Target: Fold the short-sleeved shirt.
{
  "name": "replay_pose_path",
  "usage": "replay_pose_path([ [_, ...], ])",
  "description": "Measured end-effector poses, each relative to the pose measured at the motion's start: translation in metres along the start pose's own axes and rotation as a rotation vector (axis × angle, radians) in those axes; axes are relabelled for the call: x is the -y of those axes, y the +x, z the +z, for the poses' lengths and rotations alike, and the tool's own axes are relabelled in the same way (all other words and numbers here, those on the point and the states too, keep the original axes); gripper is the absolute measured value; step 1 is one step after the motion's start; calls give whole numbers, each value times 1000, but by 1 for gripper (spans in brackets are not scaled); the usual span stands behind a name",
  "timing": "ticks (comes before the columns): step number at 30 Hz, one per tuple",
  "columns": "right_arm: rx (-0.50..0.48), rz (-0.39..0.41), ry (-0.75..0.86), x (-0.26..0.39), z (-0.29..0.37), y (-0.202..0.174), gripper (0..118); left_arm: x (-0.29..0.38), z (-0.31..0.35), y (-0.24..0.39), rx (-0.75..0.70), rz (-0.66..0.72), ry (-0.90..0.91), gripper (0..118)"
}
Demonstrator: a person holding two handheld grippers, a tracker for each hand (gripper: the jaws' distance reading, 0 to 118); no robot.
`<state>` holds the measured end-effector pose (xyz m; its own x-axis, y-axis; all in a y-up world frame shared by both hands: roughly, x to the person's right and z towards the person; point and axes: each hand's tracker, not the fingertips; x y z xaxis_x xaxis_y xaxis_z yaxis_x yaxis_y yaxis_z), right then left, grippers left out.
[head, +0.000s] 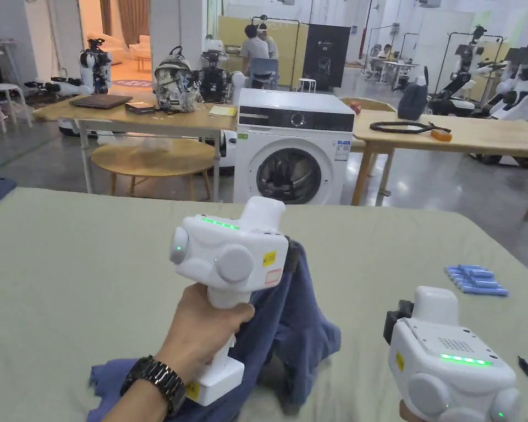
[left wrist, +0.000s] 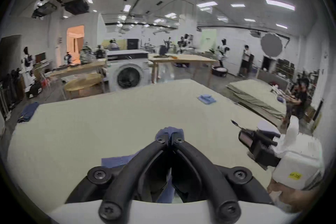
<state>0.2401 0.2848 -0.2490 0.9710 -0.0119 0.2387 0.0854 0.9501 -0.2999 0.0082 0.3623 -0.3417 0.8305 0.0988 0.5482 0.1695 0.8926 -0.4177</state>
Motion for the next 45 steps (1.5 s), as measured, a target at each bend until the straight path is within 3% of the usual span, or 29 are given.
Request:
replay_pose_path([
  [9, 51, -15, -44, 18, 3, 32, 0, 67, -43, 29, 69, 21, -142, 3],
  [11, 48, -16, -52, 19, 3, 30, 0, 72, -39, 27, 66, 48, -143, 29],
  [12, 43, -15, -53, 22, -1, 30, 0, 73, -34, 24, 54, 54, -137, 34],
  [13, 39, -13, -53, 22, -2, 28, 0, 73, -31, 21, 48, 60, -131, 49],
  [14, 31, -13, -52, 21, -2, 25, 0, 71, -22, 17, 45, 81, -115, 52],
  [19, -21, 4, -15, 13, 3, 2, 0, 73, 30, -8, 16, 124, -8, 52],
  [24, -73, 35, 35, 6, 15, -25, 0, 91, 90, -43, -153, 150, 95, 50],
  [25, -84, 37, 44, 5, 18, -31, 0, 96, 102, -50, -203, 157, 122, 44],
  [27, -98, 43, 59, 4, 20, -41, 0, 105, 118, -64, -299, 149, 142, 22],
  [31, -113, 34, 98, 3, 27, -57, 0, 125, 150, -86, -454, 169, 202, 0],
  [37, -134, 32, 123, 2, 31, -69, 0, 135, 171, -116, -580, 190, 204, 0],
  [45, -146, 42, 91, 5, 20, -71, 0, 139, 136, -194, -531, 325, -32, 0],
])
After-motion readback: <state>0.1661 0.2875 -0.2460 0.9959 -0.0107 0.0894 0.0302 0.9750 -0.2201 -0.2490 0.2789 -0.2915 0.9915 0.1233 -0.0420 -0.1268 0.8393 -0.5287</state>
